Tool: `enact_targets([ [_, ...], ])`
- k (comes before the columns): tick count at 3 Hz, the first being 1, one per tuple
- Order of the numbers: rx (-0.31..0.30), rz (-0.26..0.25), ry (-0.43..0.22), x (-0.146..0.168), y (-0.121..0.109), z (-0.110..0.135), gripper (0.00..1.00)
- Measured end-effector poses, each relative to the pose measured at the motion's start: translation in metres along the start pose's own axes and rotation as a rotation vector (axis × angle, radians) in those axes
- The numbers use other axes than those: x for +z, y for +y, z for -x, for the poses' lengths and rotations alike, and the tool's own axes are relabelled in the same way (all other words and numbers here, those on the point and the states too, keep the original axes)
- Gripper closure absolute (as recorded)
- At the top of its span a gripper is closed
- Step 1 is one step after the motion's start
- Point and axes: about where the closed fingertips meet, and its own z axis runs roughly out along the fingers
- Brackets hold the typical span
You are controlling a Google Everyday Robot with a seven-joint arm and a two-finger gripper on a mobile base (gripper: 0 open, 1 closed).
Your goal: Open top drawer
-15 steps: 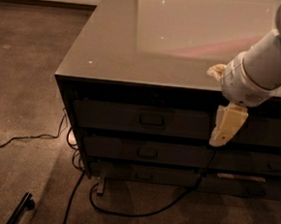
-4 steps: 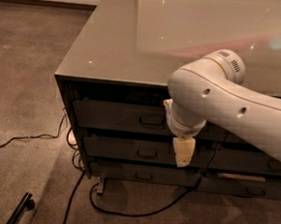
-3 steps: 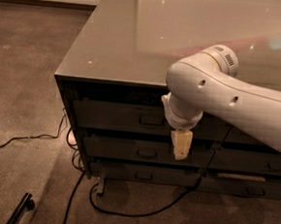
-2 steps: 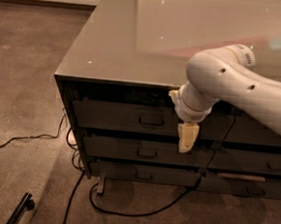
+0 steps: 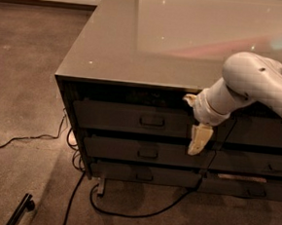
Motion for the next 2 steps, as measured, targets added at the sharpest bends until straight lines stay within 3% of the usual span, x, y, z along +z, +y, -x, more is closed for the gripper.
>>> enact_targets([
  [1, 0.003, 0.000, -0.002, 0.000, 0.001, -0.001, 0.00],
  [2, -0.032, 0.004, 0.023, 0.006, 0.002, 0.012, 0.00],
])
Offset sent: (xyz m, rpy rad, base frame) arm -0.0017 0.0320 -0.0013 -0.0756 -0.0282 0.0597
